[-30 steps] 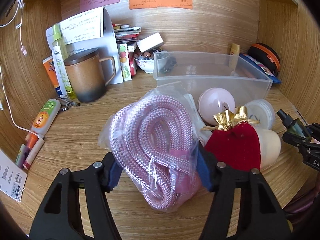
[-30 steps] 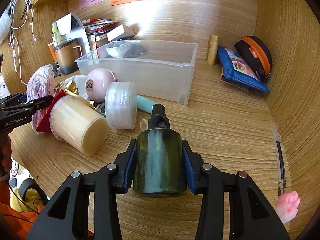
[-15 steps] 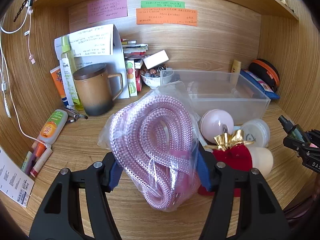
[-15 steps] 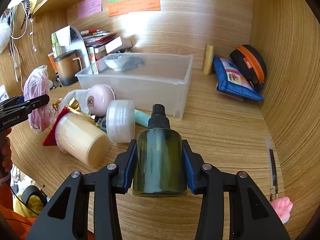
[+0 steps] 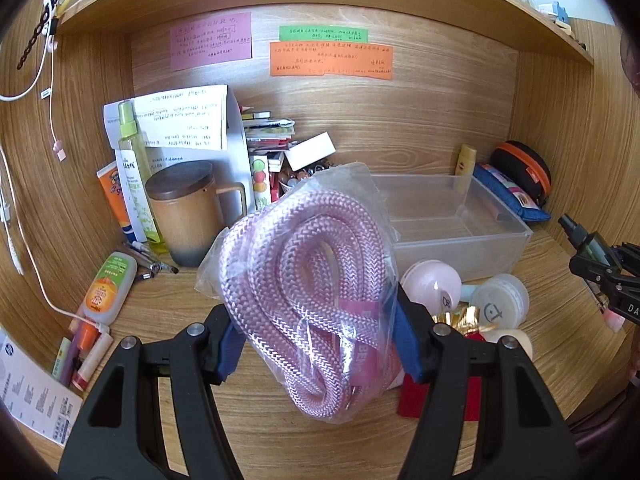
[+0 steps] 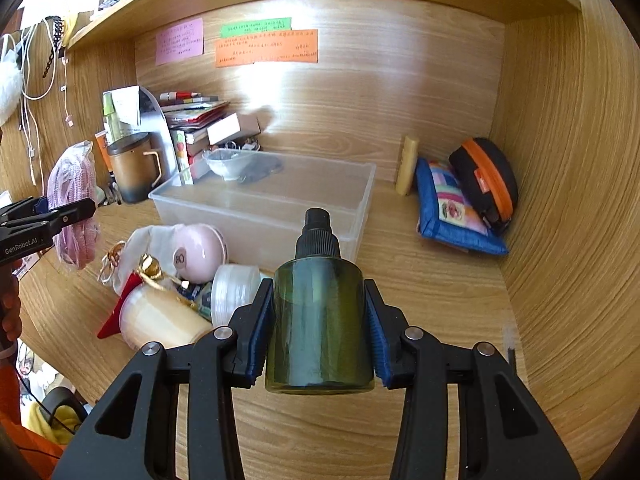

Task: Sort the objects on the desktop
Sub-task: 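Lift the bagged rope with the left gripper while the right lifts the bottle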

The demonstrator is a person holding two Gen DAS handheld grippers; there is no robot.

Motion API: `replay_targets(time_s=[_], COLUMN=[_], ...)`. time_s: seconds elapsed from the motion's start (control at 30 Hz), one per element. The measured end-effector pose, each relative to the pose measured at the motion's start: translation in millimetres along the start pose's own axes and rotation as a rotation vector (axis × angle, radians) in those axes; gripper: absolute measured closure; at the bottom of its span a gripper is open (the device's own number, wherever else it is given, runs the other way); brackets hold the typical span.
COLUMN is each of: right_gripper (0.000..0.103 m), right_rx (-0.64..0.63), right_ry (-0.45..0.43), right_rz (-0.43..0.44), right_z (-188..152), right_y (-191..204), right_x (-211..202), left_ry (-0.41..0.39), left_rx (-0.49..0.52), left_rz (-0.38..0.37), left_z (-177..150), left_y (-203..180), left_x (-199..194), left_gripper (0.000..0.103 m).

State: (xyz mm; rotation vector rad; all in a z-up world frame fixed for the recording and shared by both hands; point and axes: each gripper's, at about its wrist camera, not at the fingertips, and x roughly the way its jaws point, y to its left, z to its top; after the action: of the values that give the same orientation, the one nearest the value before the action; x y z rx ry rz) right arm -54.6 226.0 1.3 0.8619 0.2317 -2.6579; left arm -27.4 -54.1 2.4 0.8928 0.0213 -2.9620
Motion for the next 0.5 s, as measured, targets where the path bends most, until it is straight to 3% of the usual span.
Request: replay_targets(time_s=[0.5], right_gripper=[0.065], right_rx=[-0.099], right_ry=[-0.038], right_rz=[0.042], right_z=[48], right_y=[14], right_x=[21], left_ry=[-0.042], left_rx=[0.078], left_rz=[-0.034], left_z=[58], left_y=[-3], left_x=[14], left_gripper=[0.040])
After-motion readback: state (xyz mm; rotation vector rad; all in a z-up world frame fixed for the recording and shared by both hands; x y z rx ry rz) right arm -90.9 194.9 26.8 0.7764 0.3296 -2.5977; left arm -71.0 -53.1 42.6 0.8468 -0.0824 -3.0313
